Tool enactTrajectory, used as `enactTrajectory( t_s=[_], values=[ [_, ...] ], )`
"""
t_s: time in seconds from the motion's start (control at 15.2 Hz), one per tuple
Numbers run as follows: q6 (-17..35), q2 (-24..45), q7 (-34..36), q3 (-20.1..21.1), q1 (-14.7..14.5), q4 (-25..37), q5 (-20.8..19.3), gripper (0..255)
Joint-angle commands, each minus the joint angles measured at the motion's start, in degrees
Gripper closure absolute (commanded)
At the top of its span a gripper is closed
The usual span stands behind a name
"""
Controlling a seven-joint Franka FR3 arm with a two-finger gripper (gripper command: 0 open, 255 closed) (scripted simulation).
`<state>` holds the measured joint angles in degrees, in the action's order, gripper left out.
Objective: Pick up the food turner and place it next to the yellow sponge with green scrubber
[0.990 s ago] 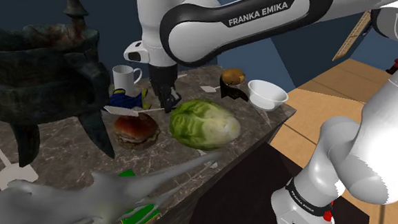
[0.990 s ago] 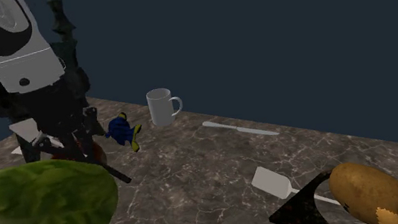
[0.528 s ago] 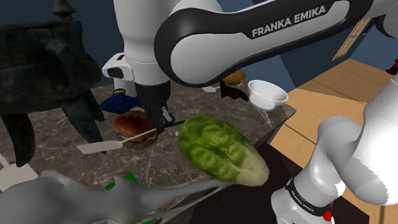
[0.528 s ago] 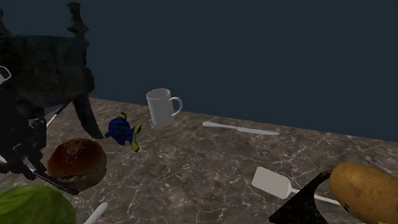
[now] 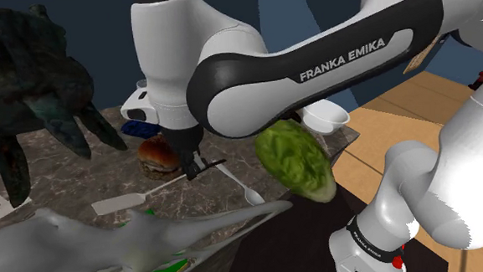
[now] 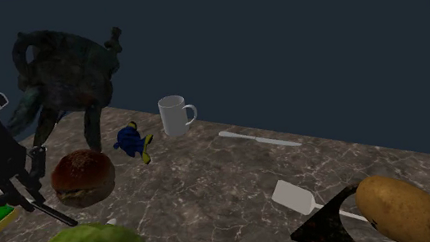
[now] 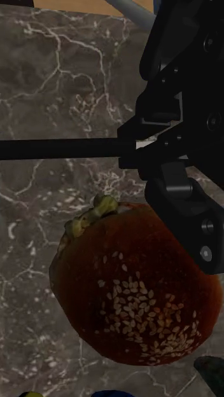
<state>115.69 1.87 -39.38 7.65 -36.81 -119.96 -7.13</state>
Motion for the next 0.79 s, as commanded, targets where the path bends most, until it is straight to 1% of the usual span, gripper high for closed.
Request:
enactTrajectory(
  t_s=[0.0,0.53,0.73],
  values=[
    [1.49,0.53,0.27,0.00,-0.01,-0.97,-0.17,255],
    [7.10,3.50,1.30,-0.09,-0.02,-3.69,-1.07,255],
    [7.10,3.50,1.30,-0.09,-0.02,-3.69,-1.07,255]
  ],
)
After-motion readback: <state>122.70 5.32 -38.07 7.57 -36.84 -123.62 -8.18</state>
